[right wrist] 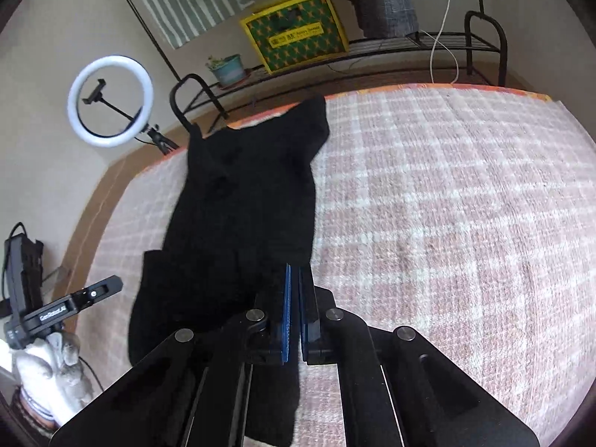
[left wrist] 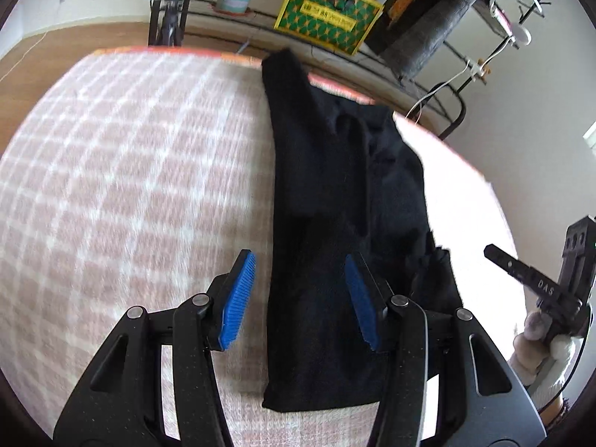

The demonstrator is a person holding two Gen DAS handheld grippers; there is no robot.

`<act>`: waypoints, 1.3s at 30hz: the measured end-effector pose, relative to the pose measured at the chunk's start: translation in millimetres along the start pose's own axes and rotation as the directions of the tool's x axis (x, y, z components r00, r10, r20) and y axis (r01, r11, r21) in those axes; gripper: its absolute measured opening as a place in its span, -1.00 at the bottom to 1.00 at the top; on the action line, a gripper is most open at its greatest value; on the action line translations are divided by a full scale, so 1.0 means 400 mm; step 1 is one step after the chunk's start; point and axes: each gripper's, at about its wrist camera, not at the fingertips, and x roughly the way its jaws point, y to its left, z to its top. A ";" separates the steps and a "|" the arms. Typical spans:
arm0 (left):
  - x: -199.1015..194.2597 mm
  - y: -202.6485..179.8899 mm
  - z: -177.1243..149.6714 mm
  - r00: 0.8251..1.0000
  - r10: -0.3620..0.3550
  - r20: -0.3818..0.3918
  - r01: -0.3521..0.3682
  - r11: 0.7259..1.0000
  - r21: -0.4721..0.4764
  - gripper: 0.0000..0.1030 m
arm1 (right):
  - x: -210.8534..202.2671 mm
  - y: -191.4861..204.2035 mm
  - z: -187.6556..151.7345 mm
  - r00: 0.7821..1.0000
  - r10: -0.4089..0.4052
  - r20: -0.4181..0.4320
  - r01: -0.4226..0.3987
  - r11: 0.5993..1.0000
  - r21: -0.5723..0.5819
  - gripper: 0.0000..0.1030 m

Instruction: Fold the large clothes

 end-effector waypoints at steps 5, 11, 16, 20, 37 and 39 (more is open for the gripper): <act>-0.016 0.010 0.100 0.999 0.010 0.044 -0.013 0.998 0.068 -0.01 | -0.030 0.040 0.034 0.996 0.081 0.044 -0.079 0.995 -0.056 -0.94; 0.049 0.049 0.239 0.994 0.064 0.089 -0.079 0.982 0.171 -0.01 | -0.005 0.046 0.108 0.991 0.123 0.059 -0.116 0.987 -0.114 -0.24; 0.138 0.094 0.326 0.994 0.037 0.106 -0.055 0.982 0.180 -0.01 | 0.081 0.086 0.200 0.985 0.173 0.017 -0.168 0.971 -0.169 -0.20; 0.220 0.111 0.377 0.993 0.053 0.108 -0.076 0.974 0.213 0.00 | 0.190 0.171 0.266 0.975 0.220 -0.037 -0.223 0.947 -0.233 -0.20; 0.400 0.103 0.435 0.992 0.049 0.117 -0.081 0.954 0.290 -0.30 | 0.528 0.251 0.283 0.978 0.108 -0.180 -0.156 0.949 -0.274 -0.89; 0.413 0.071 0.444 0.990 0.048 0.132 -0.089 0.943 0.321 -0.30 | 0.536 0.208 0.289 0.970 0.143 -0.196 -0.178 0.968 -0.176 -0.89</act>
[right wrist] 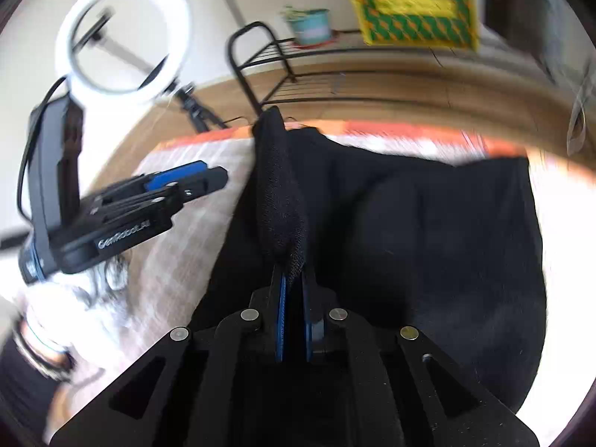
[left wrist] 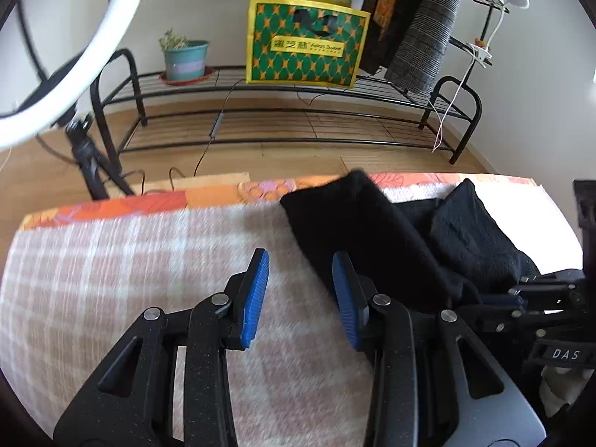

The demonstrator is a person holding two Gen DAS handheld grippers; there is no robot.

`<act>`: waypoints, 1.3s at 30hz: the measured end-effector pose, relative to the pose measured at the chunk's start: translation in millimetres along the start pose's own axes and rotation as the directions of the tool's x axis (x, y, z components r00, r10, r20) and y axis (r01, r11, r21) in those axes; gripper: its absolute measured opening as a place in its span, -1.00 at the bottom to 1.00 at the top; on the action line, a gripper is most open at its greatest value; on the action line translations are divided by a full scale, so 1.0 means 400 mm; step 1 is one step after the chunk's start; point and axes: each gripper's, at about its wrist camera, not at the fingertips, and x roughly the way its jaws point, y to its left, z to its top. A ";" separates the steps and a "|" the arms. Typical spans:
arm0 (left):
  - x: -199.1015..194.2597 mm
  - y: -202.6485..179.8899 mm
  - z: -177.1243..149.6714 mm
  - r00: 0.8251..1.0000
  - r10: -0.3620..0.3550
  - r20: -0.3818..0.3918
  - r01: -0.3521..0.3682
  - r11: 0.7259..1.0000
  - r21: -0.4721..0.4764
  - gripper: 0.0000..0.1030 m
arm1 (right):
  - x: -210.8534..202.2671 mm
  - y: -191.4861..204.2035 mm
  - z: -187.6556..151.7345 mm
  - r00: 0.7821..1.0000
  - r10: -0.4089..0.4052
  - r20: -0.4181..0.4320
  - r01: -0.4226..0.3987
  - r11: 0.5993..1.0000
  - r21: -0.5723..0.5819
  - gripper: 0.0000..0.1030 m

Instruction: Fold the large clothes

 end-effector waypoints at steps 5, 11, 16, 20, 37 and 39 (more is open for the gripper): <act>0.093 -0.069 0.042 0.998 0.045 -0.035 -0.042 0.996 0.081 -0.41 | 0.009 -0.032 -0.011 0.998 0.054 -0.012 -0.052 0.994 0.094 -0.88; 0.157 -0.107 0.055 0.994 0.091 -0.065 -0.082 0.987 0.136 -0.41 | -0.071 -0.027 0.008 0.992 0.125 0.010 -0.126 0.991 0.041 -0.66; 0.099 -0.048 0.057 0.998 0.033 -0.045 -0.032 0.999 0.032 -0.40 | -0.242 -0.128 0.014 0.980 0.033 0.196 -0.036 0.999 0.008 -0.38; 0.080 0.055 0.056 0.995 -0.075 -0.072 0.062 0.985 -0.161 0.05 | -0.272 -0.306 0.029 0.968 -0.048 0.246 0.008 0.987 0.163 -0.33; 0.130 0.004 0.096 0.986 -0.166 -0.032 0.155 0.962 -0.223 -0.89 | -0.100 -0.308 0.150 0.975 -0.097 0.198 0.076 0.991 0.110 -0.95; 0.114 0.011 0.110 0.989 -0.147 -0.003 0.142 0.961 -0.236 -0.90 | -0.167 -0.341 0.154 0.949 -0.087 0.304 0.035 0.985 0.171 -0.95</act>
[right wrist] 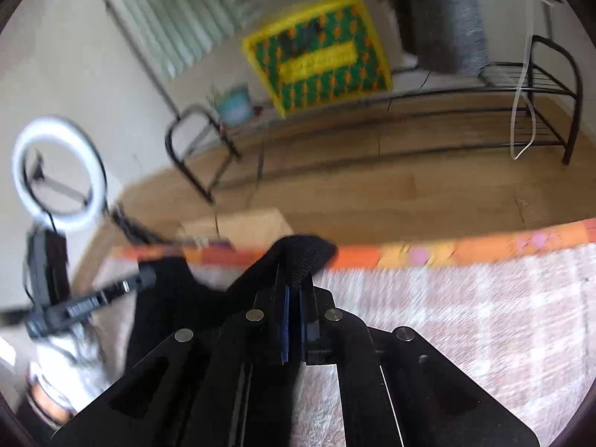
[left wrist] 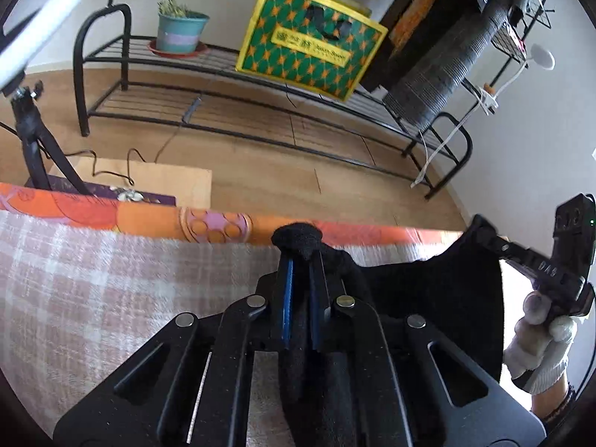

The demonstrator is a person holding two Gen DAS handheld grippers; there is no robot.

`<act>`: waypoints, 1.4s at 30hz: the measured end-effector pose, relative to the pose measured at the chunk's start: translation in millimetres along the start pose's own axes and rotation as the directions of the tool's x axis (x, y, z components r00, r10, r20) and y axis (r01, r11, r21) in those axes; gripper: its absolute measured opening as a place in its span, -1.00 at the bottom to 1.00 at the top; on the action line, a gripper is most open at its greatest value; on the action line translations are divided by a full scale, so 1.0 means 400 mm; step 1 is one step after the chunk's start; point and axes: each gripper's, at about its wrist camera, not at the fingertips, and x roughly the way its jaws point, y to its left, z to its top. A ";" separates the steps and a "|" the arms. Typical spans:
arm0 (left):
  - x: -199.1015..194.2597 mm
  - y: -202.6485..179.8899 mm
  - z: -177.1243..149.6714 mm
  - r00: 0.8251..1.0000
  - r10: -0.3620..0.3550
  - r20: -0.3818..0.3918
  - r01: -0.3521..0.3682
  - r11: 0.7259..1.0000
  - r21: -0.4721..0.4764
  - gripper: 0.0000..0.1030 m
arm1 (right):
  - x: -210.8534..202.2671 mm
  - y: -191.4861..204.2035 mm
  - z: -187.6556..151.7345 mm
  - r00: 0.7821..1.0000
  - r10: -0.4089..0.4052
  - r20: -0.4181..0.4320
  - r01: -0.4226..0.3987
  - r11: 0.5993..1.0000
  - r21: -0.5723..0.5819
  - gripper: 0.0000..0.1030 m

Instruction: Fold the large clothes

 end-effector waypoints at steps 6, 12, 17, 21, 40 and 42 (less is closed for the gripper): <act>0.063 -0.014 -0.011 0.995 0.087 -0.056 -0.083 0.994 0.066 -0.90 | 0.072 -0.044 -0.030 0.992 -0.072 -0.104 0.069 0.997 -0.030 -0.96; 0.052 -0.005 -0.006 0.997 0.053 -0.050 -0.051 0.998 0.038 -0.89 | 0.067 -0.085 -0.033 0.984 0.053 -0.167 -0.040 0.996 0.082 -0.27; 0.062 0.037 -0.005 0.996 -0.014 -0.083 0.008 0.997 -0.074 -0.13 | 0.040 -0.124 -0.049 0.986 0.104 -0.133 -0.082 0.984 0.159 0.24; 0.083 -0.004 -0.001 0.994 0.015 -0.107 -0.015 1.000 -0.004 -0.79 | 0.079 -0.078 -0.032 0.983 0.099 -0.153 -0.083 0.990 0.111 -0.28; -0.338 -0.186 -0.089 0.992 -0.116 0.042 0.115 0.993 0.029 -0.90 | -0.271 0.225 -0.065 0.986 0.138 -0.092 -0.153 0.970 -0.191 -0.93; -0.398 -0.207 -0.112 0.991 -0.122 0.047 0.121 0.992 0.035 -0.90 | -0.325 0.257 -0.097 0.985 0.142 -0.101 -0.161 0.963 -0.215 -0.93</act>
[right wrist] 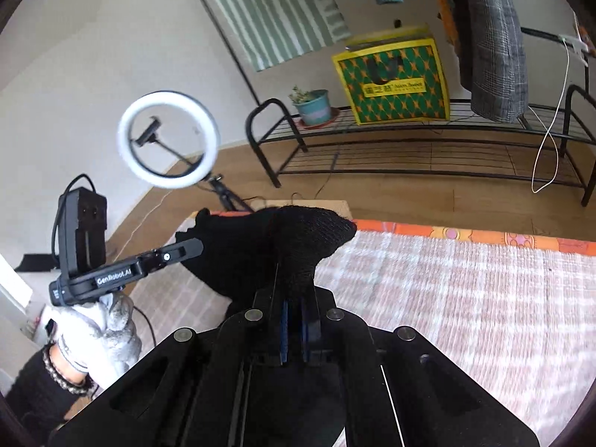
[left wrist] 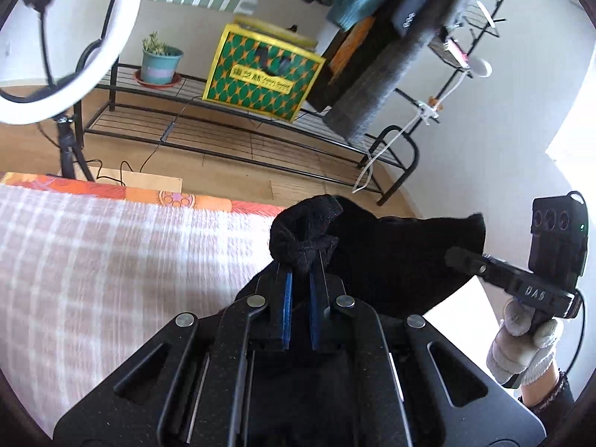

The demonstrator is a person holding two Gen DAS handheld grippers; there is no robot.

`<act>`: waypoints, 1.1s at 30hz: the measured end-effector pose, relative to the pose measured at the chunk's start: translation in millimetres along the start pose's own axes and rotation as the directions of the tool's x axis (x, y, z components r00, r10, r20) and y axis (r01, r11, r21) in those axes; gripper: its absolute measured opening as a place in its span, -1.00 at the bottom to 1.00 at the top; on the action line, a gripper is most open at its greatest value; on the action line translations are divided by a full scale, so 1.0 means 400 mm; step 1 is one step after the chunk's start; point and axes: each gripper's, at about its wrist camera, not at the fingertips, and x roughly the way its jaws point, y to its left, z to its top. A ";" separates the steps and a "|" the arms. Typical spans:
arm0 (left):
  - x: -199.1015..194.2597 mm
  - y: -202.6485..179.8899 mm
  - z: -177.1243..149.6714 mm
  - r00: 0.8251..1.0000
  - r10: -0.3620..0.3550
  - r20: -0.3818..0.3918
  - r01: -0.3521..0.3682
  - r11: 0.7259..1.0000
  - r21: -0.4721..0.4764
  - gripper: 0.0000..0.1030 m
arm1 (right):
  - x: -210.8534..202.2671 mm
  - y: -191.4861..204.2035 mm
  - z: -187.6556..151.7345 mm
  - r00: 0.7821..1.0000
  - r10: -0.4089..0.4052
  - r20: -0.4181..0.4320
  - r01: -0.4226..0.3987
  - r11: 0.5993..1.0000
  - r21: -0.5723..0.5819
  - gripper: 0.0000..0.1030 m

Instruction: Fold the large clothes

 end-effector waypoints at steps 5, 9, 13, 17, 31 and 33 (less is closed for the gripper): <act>-0.141 -0.074 -0.080 1.000 0.009 -0.002 -0.009 0.998 0.066 -0.91 | -0.082 0.087 -0.099 0.999 -0.027 -0.037 0.025 0.999 -0.047 -0.93; -0.222 -0.110 -0.159 1.000 0.024 -0.017 -0.022 0.993 0.115 -0.91 | -0.130 0.135 -0.183 0.998 -0.035 -0.052 0.032 0.998 -0.058 -0.93; -0.269 -0.117 -0.262 0.997 0.063 -0.043 -0.056 0.987 0.151 -0.91 | -0.159 0.186 -0.279 0.994 -0.067 -0.083 0.059 0.994 -0.093 -0.93; -0.285 -0.111 -0.382 0.991 0.105 -0.084 -0.087 0.977 0.195 -0.91 | -0.167 0.233 -0.390 0.985 -0.125 -0.122 0.107 0.983 -0.147 -0.93; -0.335 -0.077 -0.646 0.962 0.195 -0.192 -0.129 0.941 0.312 -0.71 | -0.221 0.293 -0.638 0.919 -0.382 -0.093 0.331 0.879 -0.342 -0.79; -0.370 -0.066 -0.647 0.965 0.156 -0.210 -0.095 0.957 0.273 -0.69 | -0.264 0.277 -0.644 0.934 -0.343 -0.105 0.302 0.909 -0.286 -0.76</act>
